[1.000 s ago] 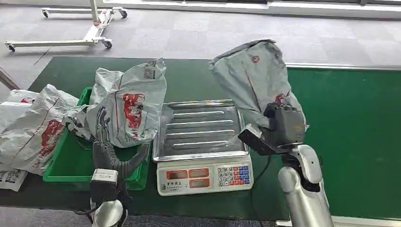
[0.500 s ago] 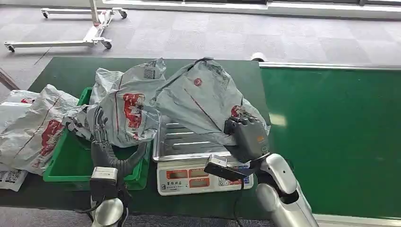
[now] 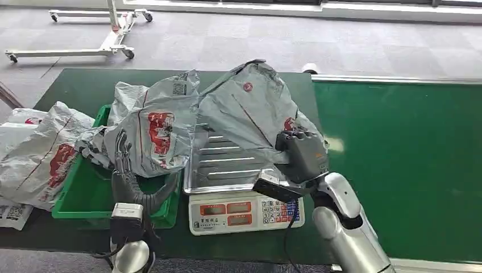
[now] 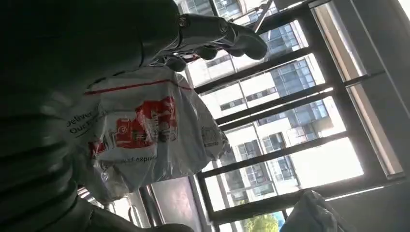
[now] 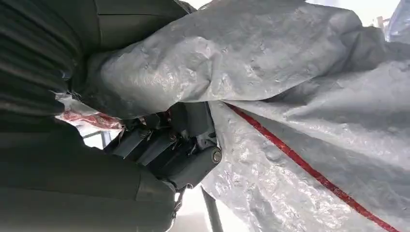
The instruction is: Moved the parcel from conveyor to table for the left to box.
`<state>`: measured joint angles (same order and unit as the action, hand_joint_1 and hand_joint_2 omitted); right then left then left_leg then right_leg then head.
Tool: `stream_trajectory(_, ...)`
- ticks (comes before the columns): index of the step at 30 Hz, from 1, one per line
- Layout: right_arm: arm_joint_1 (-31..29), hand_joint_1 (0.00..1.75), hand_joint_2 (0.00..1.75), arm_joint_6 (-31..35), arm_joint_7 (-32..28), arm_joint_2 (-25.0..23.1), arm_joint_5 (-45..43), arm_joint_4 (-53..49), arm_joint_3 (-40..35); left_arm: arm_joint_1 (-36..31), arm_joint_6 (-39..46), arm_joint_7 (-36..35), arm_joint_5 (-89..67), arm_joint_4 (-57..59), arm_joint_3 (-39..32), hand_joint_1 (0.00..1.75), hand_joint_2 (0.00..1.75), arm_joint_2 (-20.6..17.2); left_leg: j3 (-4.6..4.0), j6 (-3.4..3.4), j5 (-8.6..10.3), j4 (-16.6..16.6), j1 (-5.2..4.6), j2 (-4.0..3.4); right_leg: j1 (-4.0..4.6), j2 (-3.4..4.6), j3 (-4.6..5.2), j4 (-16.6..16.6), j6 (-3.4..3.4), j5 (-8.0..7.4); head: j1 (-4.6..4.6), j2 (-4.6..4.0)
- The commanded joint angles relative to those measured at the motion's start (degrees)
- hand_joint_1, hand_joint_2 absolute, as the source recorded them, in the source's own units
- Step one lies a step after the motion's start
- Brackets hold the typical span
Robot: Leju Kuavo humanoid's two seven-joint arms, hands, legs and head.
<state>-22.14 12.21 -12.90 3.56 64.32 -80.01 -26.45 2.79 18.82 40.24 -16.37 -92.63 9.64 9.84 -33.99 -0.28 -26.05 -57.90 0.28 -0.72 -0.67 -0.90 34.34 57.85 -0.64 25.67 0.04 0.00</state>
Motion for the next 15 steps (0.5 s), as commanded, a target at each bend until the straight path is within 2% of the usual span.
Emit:
stream_trajectory(1,-11.1,1.75,1.75,-2.9,-2.0,-1.9,0.3,16.6,-0.8,-2.6,-0.3,-0.2,0.6,4.4,3.1,0.00,1.75,-1.7,0.11,-0.02,0.04,0.1,0.00,-0.09,-0.01,0.19,-0.06,-0.1,0.05,-0.09,0.00,0.00)
stream_trajectory(7,-12.7,1.75,1.75,-3.6,-2.1,-2.9,0.7,18.5,-2.0,-3.2,-0.1,-0.2,1.2,5.2,3.7,0.00,1.75,-2.5,0.17,-0.05,0.06,0.2,-0.01,-0.07,0.00,0.19,-0.11,-0.1,0.09,-0.09,-0.02,0.00)
stream_trajectory(10,-13.7,1.75,1.75,-5.4,-8.8,-2.4,-2.0,20.0,-4.3,-5.1,-0.1,-0.2,2.2,7.2,5.0,0.00,1.75,-3.1,0.17,-0.05,0.08,0.2,-0.01,-0.01,0.00,0.14,-0.12,-0.1,0.09,-0.09,0.00,0.00)
stream_trajectory(15,-13.1,1.75,1.75,-7.1,-11.1,-2.2,-2.7,19.7,-7.2,-6.3,-0.1,-0.2,2.6,8.2,5.2,0.00,1.75,-3.3,0.21,-0.05,0.11,0.2,0.00,0.04,0.01,0.11,-0.20,-0.2,0.09,-0.11,0.00,0.00)
